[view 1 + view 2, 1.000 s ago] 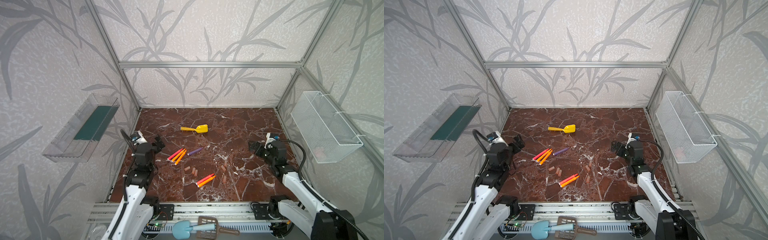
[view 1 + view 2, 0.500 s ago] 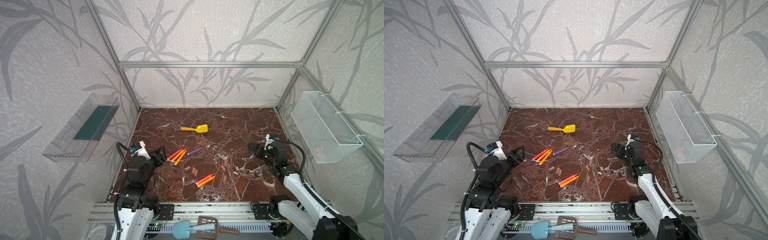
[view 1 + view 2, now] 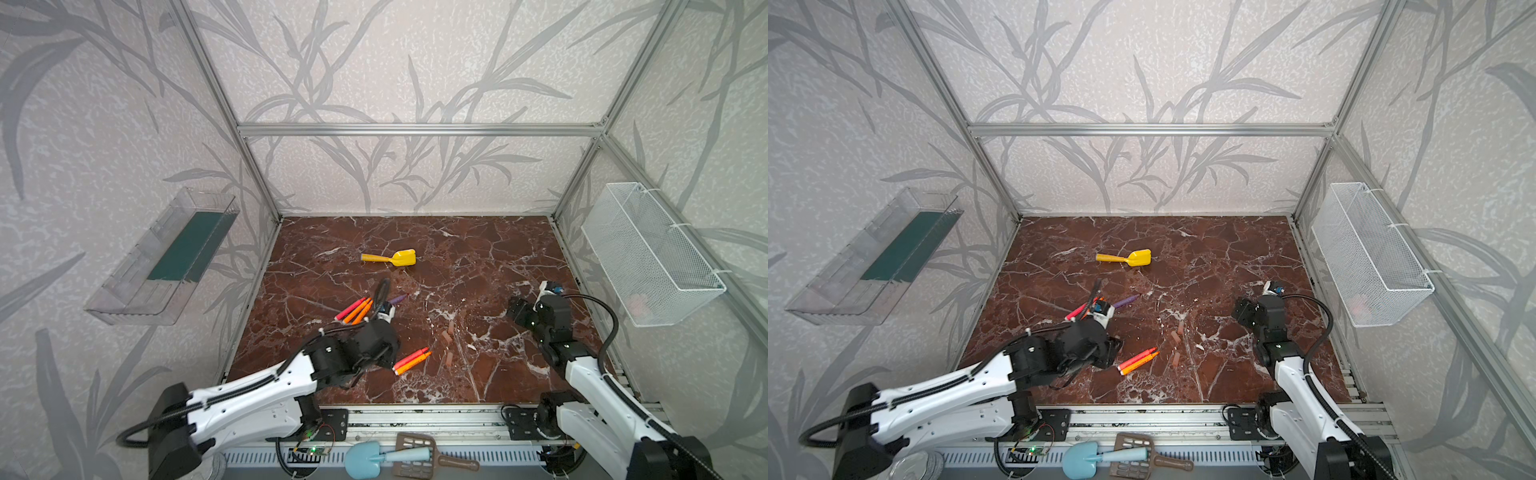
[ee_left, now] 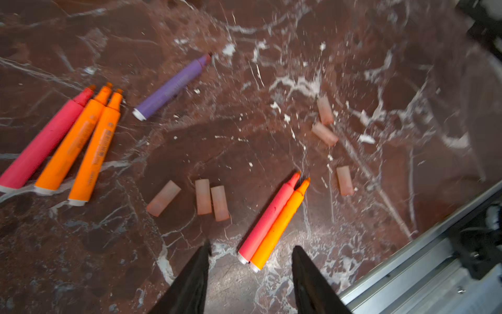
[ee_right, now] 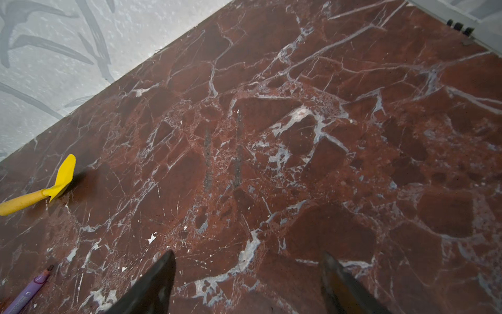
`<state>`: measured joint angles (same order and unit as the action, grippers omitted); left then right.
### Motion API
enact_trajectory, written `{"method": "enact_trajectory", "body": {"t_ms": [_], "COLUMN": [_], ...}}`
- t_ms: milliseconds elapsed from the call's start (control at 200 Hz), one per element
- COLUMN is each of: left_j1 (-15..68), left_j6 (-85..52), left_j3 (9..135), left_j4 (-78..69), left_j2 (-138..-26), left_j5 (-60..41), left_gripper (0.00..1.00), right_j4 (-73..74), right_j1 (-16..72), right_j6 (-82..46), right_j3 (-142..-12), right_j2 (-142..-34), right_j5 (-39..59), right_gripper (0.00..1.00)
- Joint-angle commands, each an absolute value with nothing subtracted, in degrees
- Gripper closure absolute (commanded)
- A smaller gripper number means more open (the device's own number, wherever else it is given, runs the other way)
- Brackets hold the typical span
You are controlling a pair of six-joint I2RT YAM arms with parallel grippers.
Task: Insert the pens into the pen caps
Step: 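Move the left gripper over the orange highlighter while the right arm rises, then lower the left gripper and grasp the orange highlighter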
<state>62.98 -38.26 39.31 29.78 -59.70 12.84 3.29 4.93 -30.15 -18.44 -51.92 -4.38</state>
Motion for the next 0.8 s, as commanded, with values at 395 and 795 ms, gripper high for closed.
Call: {"method": "enact_trajectory", "body": {"t_ms": [395,795], "left_j1": [71.8,72.3], "left_j6": [-41.3,-43.2], "left_j3": [44.6,47.3], "left_j4": [26.9,28.4], "left_j2": [-75.4,-85.2], "left_j5": [15.3,15.4], "left_gripper": [0.56,0.54], "right_j4": [6.5,6.8], "right_j1": [5.5,5.4], "right_j6": [-29.5,-29.4], "right_j3": [-20.7,-20.7], "right_j2": [-55.1,-55.4], "right_j5": [-3.4,-3.0], "right_gripper": [0.2,0.2]}}
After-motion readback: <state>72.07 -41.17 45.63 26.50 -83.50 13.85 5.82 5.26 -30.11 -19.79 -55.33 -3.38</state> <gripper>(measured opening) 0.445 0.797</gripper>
